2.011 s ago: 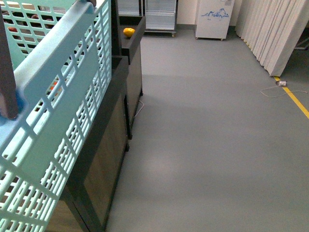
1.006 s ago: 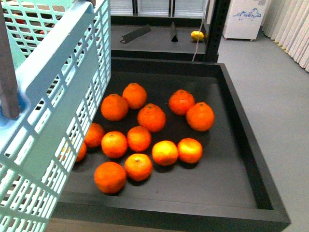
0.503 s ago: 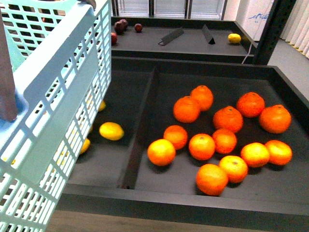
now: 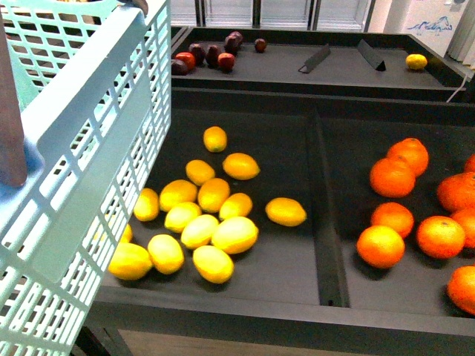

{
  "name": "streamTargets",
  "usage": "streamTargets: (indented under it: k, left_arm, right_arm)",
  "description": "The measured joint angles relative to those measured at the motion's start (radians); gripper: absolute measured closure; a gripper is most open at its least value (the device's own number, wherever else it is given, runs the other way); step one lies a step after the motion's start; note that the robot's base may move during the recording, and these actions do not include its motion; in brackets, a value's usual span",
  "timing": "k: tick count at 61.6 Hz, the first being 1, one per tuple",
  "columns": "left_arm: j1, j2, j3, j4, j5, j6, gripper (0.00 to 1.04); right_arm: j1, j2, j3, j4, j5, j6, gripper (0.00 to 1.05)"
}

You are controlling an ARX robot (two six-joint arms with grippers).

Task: Pick lemon and mango into basket

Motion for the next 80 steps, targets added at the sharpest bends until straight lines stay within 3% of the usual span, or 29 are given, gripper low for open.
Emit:
streamTargets:
  k: [80]
  left_arm:
    - [0.011,-0.002,0.000,0.000,-0.030,0.026,1.00]
  right_arm:
    - [0.000,0.001,0.000,0.000,-0.005,0.000,0.09]
